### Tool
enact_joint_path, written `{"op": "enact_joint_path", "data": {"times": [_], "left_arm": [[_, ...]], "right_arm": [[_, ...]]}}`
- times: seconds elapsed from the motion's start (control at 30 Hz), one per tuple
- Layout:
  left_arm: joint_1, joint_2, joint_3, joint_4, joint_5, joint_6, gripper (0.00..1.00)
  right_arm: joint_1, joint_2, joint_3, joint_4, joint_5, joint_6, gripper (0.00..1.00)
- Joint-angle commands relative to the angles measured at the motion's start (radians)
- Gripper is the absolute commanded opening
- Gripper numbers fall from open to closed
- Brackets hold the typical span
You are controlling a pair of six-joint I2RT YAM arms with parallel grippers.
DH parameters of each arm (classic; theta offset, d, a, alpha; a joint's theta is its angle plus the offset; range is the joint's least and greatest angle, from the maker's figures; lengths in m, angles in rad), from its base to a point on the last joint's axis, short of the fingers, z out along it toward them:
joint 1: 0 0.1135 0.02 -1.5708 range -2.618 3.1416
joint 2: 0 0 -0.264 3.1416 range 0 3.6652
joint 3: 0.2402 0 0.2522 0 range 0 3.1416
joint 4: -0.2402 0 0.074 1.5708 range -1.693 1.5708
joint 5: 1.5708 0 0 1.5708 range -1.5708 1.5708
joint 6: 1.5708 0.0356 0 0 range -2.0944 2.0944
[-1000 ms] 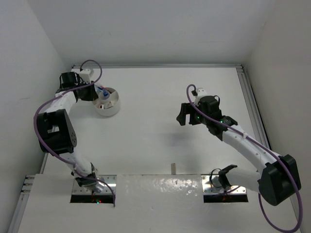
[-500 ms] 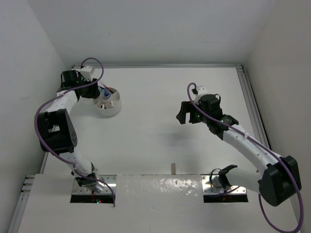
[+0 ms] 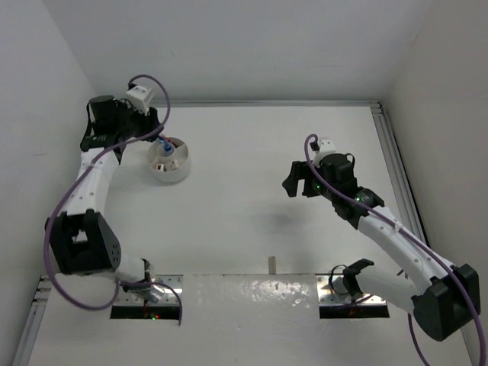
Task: Sort the stationery into containers
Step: Place the stationery in the storage box, then pick up the stationery from the corner of the board.
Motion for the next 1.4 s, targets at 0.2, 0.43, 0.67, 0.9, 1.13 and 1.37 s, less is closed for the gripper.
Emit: {"op": "enact_joint_path", "data": {"times": [0.2,0.43,0.67,0.9,1.13,1.37], "left_arm": [[-0.508,-0.101,0.029,-0.489,0.296,0.807,0.58],[-0.933,0.018,-0.023,-0.519,0.120,0.992,0.58],[-1.193,0.193,0.029,-0.511,0.023,1.135,0.57],[-1.356,0.334,0.069,-0.513,-0.049,1.155,0.57],[-1.438,0.397,0.085,-0.513,-0.108,1.206,0.57],[-1.452,0.492,0.144,-0.526,-0.164,1.247,0.52]], "right_arm": [[-0.054,-0.093,0.023,-0.228,0.093,0.136,0.87],[-0.068,-0.170,0.031,-0.353,0.134,0.192,0.88],[-0.072,-0.254,0.011,-0.392,0.121,0.207,0.89],[-0.071,-0.325,-0.044,-0.409,0.095,0.234,0.87],[-0.071,-0.406,-0.098,-0.425,0.090,0.244,0.87],[-0.071,-0.460,-0.131,-0.437,0.088,0.256,0.86]]}}
